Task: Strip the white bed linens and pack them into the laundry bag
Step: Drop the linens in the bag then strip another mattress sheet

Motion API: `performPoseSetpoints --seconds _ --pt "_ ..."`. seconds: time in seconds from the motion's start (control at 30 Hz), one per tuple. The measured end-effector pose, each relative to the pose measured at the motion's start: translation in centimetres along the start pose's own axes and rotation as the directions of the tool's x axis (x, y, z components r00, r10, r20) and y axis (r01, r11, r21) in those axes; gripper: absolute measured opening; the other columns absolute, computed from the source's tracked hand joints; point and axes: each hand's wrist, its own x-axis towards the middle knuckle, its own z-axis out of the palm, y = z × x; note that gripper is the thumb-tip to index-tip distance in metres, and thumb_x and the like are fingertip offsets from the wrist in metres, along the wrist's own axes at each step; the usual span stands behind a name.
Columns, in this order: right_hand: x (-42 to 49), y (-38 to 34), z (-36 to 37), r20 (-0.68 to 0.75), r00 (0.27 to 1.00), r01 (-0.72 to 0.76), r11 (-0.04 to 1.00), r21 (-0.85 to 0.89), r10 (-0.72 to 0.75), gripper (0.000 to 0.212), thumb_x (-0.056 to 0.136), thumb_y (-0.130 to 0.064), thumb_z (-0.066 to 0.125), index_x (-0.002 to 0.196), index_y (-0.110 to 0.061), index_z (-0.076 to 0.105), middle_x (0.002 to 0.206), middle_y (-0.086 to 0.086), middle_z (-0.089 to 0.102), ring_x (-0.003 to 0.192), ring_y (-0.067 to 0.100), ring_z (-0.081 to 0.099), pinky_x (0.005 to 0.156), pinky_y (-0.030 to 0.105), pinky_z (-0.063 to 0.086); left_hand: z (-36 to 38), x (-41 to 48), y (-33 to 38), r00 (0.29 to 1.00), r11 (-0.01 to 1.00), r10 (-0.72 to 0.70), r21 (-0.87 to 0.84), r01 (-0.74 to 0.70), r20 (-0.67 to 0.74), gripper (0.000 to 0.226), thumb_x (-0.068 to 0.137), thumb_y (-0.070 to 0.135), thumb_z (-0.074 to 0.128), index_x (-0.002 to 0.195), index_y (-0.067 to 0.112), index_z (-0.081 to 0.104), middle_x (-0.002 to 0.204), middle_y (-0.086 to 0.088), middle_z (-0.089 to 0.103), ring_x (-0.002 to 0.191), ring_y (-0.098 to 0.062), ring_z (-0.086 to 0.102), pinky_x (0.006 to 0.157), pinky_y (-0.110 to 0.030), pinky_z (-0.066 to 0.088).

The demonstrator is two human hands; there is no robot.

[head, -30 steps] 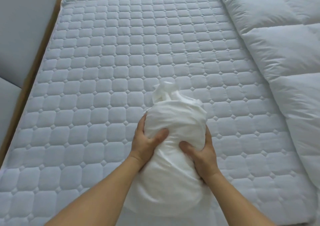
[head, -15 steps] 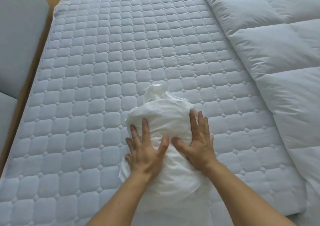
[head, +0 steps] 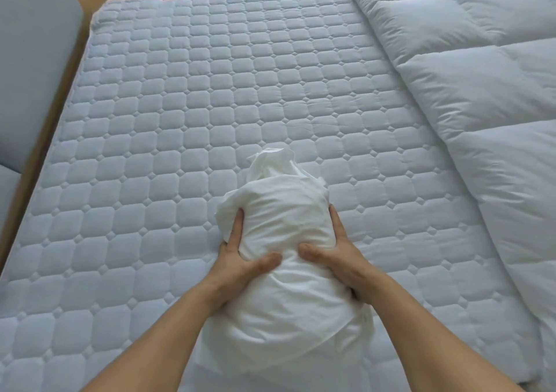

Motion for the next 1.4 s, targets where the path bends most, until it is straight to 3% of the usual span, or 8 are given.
performPoseSetpoints --seconds 0.27,0.47,0.57,0.8,1.03,1.1,1.23,1.4 --pt "-3.8 2.3 1.1 0.058 0.998 -0.010 0.993 0.119 0.003 0.131 0.042 -0.064 0.093 0.145 -0.070 0.012 0.142 -0.024 0.045 0.121 0.003 0.057 0.102 0.032 0.050 0.0 -3.0 -1.7 0.990 0.992 0.068 -0.112 -0.054 0.121 0.122 0.048 0.068 0.088 0.137 0.077 0.006 0.147 0.018 0.041 0.125 -0.007 0.053 0.106 -0.037 0.046" --pt "-6.6 3.6 2.2 0.060 0.998 0.005 0.986 0.165 -0.015 0.137 0.044 -0.055 0.097 0.145 -0.071 0.004 0.147 -0.020 0.041 0.127 0.008 0.055 0.105 0.036 0.051 0.8 -5.2 -2.9 0.985 0.988 0.106 -0.126 -0.089 0.137 0.127 0.048 0.066 0.087 0.140 0.075 0.000 0.151 0.018 0.037 0.128 -0.005 0.051 0.105 -0.031 0.046" --pt "-7.4 4.2 2.4 0.050 0.999 -0.022 0.976 0.217 0.011 0.131 0.048 -0.051 0.098 0.143 -0.073 0.010 0.146 -0.015 0.046 0.125 0.014 0.059 0.105 0.043 0.050 0.7 -5.5 -2.7 0.979 0.988 0.082 -0.143 -0.056 0.187 0.125 0.050 0.065 0.088 0.138 0.077 -0.001 0.150 0.017 0.036 0.128 -0.009 0.050 0.106 -0.034 0.047" --pt "-12.2 3.3 3.0 -0.072 0.996 0.074 0.964 0.255 -0.058 0.121 0.043 -0.045 0.100 0.136 -0.074 0.029 0.136 -0.018 0.059 0.116 0.009 0.065 0.098 0.035 0.055 0.8 -9.7 -1.7 0.975 0.974 0.125 -0.210 -0.084 0.186 0.124 0.046 0.064 0.089 0.142 0.071 0.012 0.144 0.017 0.047 0.120 -0.003 0.059 0.102 -0.031 0.050" --pt "-20.5 -11.3 -4.1 -0.222 0.916 0.367 0.921 0.130 -0.334 0.117 0.049 -0.042 0.096 0.140 -0.071 0.027 0.128 -0.027 0.063 0.113 0.003 0.065 0.089 0.027 0.056 0.8 -15.0 13.2 0.896 0.891 0.415 -0.271 -0.364 0.161 0.120 0.047 0.065 0.090 0.143 0.070 0.018 0.143 0.016 0.053 0.121 -0.006 0.061 0.101 -0.038 0.052" --pt "-24.3 -15.1 -6.3 -0.303 0.863 0.450 0.888 0.097 -0.404 0.114 0.052 -0.039 0.095 0.141 -0.068 0.029 0.129 -0.025 0.063 0.115 0.005 0.065 0.087 0.025 0.056 1.0 -16.8 19.2 0.842 0.855 0.506 -0.239 -0.461 0.185 0.120 0.048 0.066 0.089 0.144 0.068 0.018 0.142 0.019 0.053 0.120 -0.002 0.060 0.100 -0.034 0.052" --pt "-32.4 -20.3 -10.7 -0.462 0.736 0.573 0.819 0.034 -0.496 0.111 0.055 -0.041 0.092 0.143 -0.065 0.029 0.137 -0.021 0.058 0.122 0.010 0.061 0.099 0.042 0.053 3.5 -21.5 29.8 0.721 0.766 0.642 -0.172 -0.619 0.261 0.114 0.052 0.063 0.086 0.142 0.071 0.017 0.137 0.024 0.054 0.111 0.006 0.061 0.092 -0.023 0.052" --pt "-42.4 -22.7 -17.2 -0.574 0.593 0.666 0.744 -0.043 -0.564 0.108 0.055 -0.047 0.092 0.143 -0.064 0.032 0.137 -0.027 0.055 0.120 0.002 0.060 0.085 0.025 0.058 10.2 -28.1 38.6 0.610 0.683 0.714 -0.152 -0.715 0.344 0.117 0.048 0.071 0.086 0.139 0.075 0.013 0.144 0.016 0.048 0.124 -0.009 0.056 0.104 -0.038 0.049"
